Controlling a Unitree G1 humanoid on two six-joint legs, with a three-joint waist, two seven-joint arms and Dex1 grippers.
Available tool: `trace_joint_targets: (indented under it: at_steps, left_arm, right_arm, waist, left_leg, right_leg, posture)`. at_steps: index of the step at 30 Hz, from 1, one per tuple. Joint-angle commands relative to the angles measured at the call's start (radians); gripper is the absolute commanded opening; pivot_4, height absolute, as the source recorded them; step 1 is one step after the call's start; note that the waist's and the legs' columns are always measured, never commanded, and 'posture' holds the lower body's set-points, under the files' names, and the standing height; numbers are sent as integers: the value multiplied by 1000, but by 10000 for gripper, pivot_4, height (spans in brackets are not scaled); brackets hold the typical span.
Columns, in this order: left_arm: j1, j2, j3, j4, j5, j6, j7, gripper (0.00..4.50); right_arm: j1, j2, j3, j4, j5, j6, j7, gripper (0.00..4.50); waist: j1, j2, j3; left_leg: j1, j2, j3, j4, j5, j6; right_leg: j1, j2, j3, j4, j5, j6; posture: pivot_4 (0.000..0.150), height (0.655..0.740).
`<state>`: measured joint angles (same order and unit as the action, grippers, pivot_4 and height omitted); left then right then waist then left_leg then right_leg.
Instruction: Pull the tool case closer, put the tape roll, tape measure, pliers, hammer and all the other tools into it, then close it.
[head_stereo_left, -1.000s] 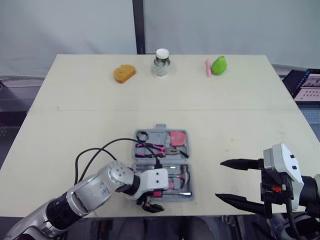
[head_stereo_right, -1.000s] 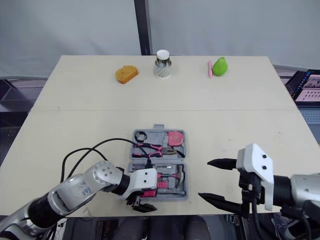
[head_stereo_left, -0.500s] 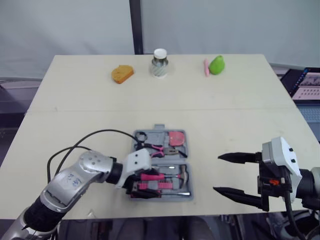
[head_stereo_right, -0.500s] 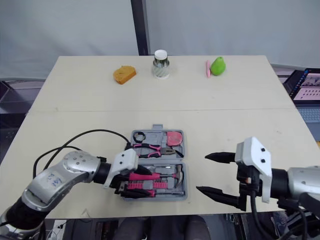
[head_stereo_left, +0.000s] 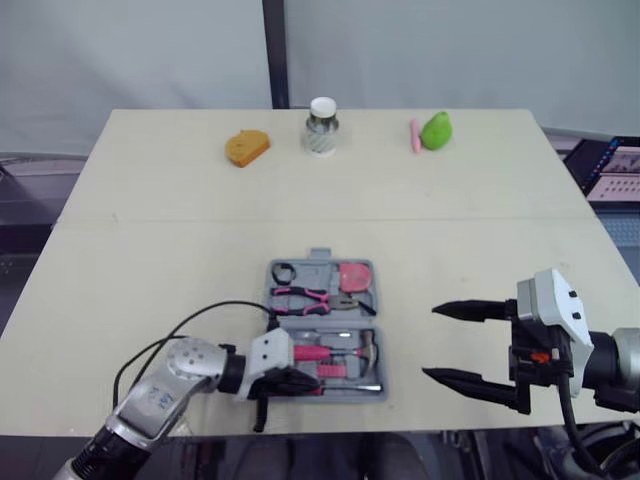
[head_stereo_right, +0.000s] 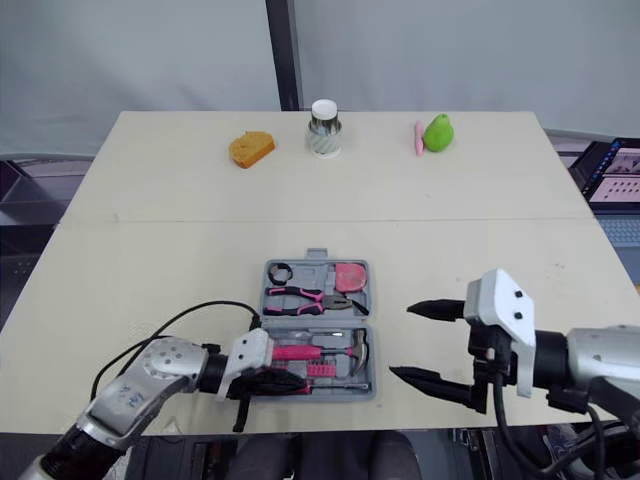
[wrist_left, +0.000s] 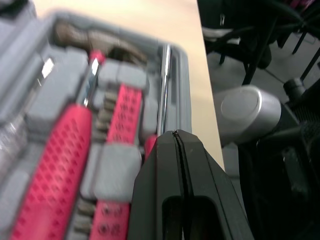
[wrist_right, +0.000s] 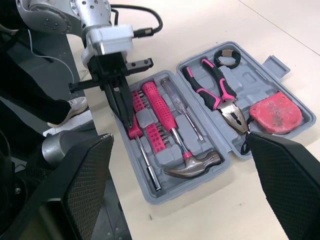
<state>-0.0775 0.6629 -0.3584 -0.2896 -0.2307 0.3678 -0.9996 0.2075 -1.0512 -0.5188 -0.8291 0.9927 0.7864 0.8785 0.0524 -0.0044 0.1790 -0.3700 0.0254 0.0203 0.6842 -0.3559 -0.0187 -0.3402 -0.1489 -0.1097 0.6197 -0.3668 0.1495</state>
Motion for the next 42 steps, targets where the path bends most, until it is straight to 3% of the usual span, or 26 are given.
trace_joint_targets:
  at_steps: [1, 31, 39, 42]
  left_arm:
    - [6, 3, -12, 9, 33, -24, 2, 366]
    - [7, -4, -57, 104, 86, 33, 27, 366]
    - [-16, 7, 176, -56, -177, 216, 13, 366]
    - [-20, 43, 374, -44, -249, 276, 61, 366]
  right_arm:
    - [6, 6, -39, -36, 21, -4, -14, 45000]
    - [26, -3, -51, -38, 31, -3, -26, 45000]
    - [26, 57, 32, 71, -66, -62, -4, 45000]
    - [14, 118, 105, 224, -170, -138, 6, 45000]
  waist:
    - [1, 0, 0]
    - [0, 2, -4]
    - [-2, 1, -4]
    - [-3, -1, -3]
  left_leg:
    - [0, 0, 0, 0, 0, 0]
    - [2, 0, 0, 0, 0, 0]
    - [1, 0, 0, 0, 0, 0]
    - [1, 0, -1, 0, 0, 0]
  right_leg:
    - [0, 0, 0, 0, 0, 0]
    - [1, 0, 0, 0, 0, 0]
    - [0, 0, 0, 0, 0, 0]
    - [1, 0, 0, 0, 0, 0]
  posture:
    - [1500, 7400]
    - [1500, 7400]
    - [1500, 7400]
    - [1500, 7400]
